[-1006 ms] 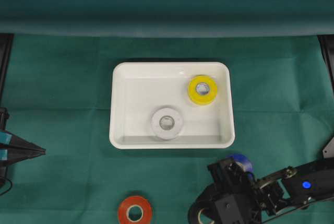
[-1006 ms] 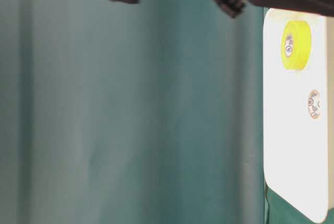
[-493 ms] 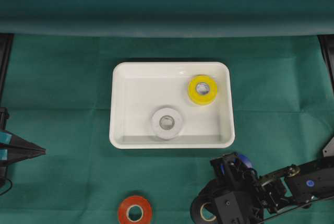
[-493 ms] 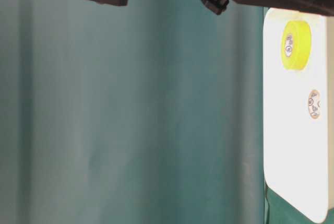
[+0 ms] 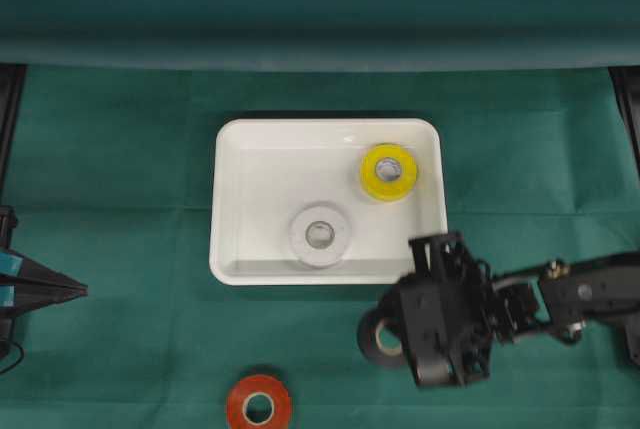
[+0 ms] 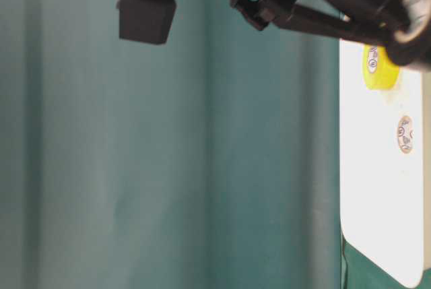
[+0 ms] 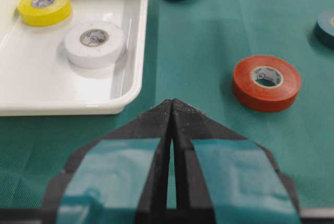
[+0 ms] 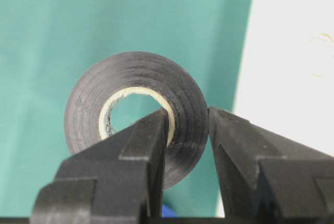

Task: Put the tape into the white case with the right arm.
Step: 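Carry the black tape into the tray's lower right and release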

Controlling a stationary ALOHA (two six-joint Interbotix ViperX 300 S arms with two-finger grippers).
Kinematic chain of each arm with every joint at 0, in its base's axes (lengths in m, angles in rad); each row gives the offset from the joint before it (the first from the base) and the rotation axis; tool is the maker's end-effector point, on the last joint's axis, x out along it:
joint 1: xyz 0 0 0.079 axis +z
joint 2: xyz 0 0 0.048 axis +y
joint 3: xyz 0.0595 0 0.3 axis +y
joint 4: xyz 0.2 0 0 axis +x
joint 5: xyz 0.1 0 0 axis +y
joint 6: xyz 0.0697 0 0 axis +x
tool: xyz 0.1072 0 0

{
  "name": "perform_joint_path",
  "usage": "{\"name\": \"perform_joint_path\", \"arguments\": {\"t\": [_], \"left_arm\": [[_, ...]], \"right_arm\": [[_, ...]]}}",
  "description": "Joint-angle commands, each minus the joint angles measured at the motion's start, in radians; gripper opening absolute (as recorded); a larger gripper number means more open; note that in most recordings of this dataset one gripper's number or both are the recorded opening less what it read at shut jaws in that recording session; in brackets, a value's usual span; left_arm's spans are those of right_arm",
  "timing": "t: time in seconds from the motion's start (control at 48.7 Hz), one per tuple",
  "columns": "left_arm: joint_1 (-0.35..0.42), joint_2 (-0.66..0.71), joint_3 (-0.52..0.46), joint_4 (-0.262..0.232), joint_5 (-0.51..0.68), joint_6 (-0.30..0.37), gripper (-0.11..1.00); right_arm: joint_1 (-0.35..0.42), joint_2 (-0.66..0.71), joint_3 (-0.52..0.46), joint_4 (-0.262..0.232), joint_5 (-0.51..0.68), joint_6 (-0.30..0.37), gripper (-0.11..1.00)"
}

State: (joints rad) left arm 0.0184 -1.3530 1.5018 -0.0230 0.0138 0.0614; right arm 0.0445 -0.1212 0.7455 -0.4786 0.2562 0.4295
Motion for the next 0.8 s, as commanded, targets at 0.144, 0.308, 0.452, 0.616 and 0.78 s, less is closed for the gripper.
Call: {"name": "perform_joint_path", "arguments": {"t": [0.144,0.308,0.452,0.616,0.78], "left_arm": [[0.003,0.008,-0.012,0.0,-0.006,0.002,0.0],[0.003,0.008,-0.012,0.0,-0.006,0.002,0.0],[0.002,0.008,-0.012,-0.002,-0.006,0.002,0.0],[0.003,0.008,-0.012,0.0,-0.006,0.002,0.0],[0.003,0.008,-0.012,0.0,-0.006,0.002,0.0]], "right_arm": [[-0.141,-0.028,-0.008,-0.023,-0.008,-0.003,-0.01],[-0.232,-0.025,0.003,-0.054,-0.02,-0.005,-0.01],[-0.273,-0.025,0.018,-0.077,-0.037,-0.006,-0.01],[-0.301,-0.025,0.029,-0.098,-0.054,0.002,-0.01],[-0.307,-0.018,0.029,-0.1,-0.055,0.006,-0.01]]}}
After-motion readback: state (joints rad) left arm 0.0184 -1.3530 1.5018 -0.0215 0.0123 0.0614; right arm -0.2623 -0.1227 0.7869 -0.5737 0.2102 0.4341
